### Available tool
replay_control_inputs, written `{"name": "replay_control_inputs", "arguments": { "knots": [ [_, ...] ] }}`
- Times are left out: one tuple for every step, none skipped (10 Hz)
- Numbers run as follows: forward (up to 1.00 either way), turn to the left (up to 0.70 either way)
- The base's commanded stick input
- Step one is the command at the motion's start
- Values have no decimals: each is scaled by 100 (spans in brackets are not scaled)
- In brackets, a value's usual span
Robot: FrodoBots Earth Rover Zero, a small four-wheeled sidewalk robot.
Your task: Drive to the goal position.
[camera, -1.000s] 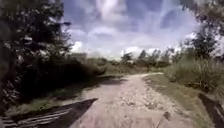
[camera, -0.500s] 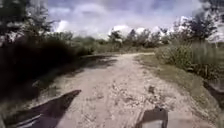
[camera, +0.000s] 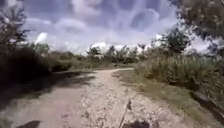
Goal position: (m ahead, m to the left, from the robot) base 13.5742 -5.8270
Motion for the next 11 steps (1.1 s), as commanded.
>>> {"name": "replay_control_inputs", "arguments": {
  "knots": [
    [100,0],
    [100,0],
    [100,0],
    [100,0],
    [100,0],
    [100,0],
    [100,0],
    [100,0],
    [100,0],
    [100,0],
    [100,0]
  ]
}}
